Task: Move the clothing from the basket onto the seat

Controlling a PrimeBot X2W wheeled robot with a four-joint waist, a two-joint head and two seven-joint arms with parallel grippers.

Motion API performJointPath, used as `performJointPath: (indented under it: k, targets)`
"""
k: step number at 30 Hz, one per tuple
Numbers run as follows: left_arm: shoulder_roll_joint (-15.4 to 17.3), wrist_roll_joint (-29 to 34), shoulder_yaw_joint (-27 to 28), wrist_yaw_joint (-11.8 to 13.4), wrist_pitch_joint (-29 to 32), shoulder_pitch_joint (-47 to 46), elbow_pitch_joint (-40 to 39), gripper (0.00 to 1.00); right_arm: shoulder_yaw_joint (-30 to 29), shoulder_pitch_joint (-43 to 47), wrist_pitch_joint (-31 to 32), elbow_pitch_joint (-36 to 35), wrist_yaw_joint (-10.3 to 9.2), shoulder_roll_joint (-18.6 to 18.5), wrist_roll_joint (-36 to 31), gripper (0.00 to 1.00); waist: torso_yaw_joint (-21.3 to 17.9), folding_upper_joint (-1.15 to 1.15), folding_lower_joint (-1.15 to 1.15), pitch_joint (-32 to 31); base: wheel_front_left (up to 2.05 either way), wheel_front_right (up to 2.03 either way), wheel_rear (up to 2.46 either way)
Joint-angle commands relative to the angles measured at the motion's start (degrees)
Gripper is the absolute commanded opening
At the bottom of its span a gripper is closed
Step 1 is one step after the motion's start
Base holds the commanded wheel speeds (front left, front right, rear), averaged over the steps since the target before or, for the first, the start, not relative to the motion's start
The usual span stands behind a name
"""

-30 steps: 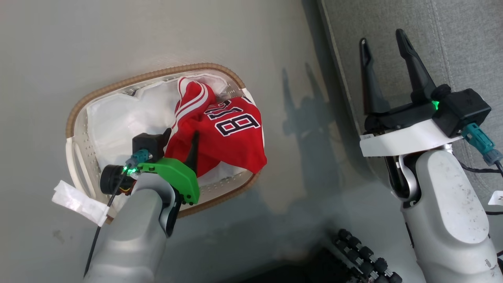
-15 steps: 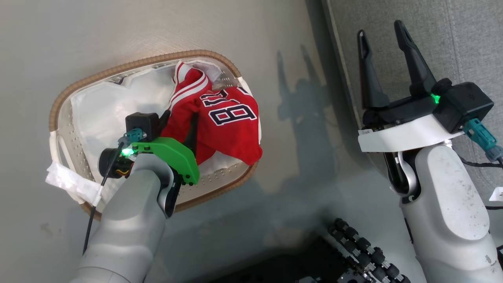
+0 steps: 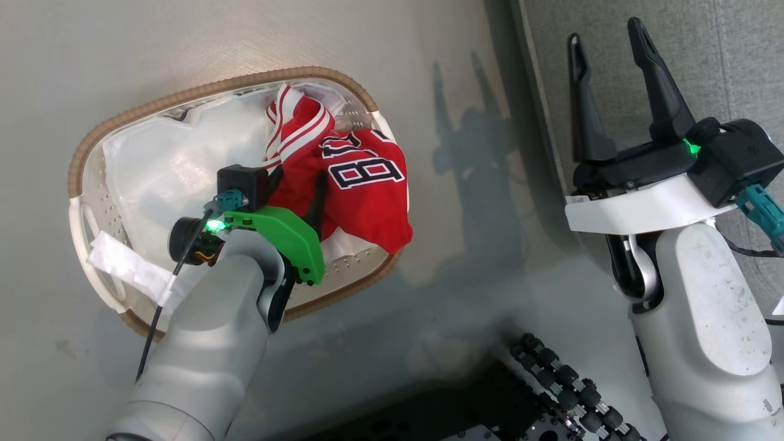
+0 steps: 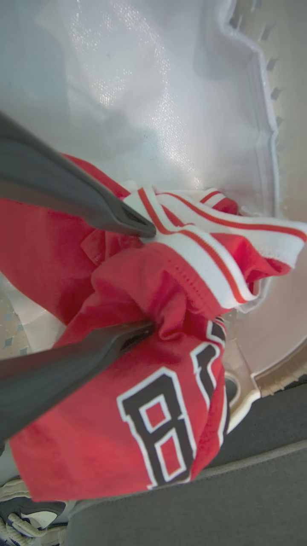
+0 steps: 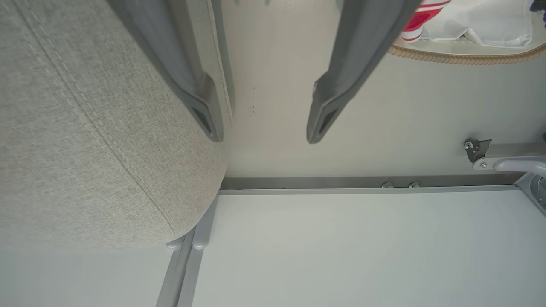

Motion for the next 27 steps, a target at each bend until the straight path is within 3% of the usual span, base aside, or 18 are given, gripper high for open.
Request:
performJointPath:
  k: [1, 27]
  targets:
    - [0.3, -0.9, -0.9, -0.2, 0.1, -1.2, -0.1, 1.00, -0.2, 0.3, -0.1, -0.5, -0.08, -0.2, -0.4, 1.00, 0.3, 0.00, -0.01, 0.3, 0.00, 0.00, 0.00]
    - [0.3, -11.7, -15.0, -0.2, 0.3, -4.8, 1.9, 1.00, -0.2, 1.5, -0.1, 0.0, -0.08, -0.1, -1.6, 1.00, 0.3, 0.00, -0.01, 0.2, 0.00, 0.00, 0.00]
